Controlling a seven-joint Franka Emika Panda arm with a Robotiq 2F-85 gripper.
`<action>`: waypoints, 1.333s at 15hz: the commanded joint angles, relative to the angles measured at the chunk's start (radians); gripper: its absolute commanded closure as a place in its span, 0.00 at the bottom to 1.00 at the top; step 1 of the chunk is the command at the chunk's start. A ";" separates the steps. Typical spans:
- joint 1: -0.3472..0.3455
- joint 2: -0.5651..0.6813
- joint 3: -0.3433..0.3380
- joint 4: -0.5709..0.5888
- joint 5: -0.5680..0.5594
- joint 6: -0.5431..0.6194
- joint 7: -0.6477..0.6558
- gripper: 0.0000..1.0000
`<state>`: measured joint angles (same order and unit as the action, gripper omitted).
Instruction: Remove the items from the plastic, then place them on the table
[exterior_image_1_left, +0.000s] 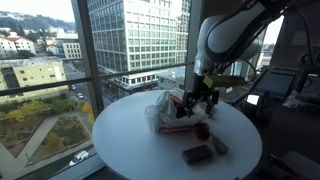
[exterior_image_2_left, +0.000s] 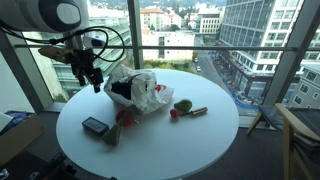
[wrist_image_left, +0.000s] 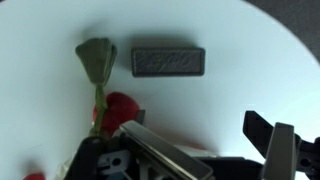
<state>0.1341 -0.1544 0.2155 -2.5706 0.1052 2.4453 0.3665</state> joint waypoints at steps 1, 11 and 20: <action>-0.158 0.174 0.074 0.154 -0.286 0.077 0.176 0.00; 0.041 0.518 -0.158 0.495 -0.487 0.181 0.446 0.00; 0.167 0.529 -0.205 0.533 -0.442 0.014 0.448 0.00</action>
<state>0.2626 0.4024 0.0207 -2.0494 -0.3695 2.5597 0.8107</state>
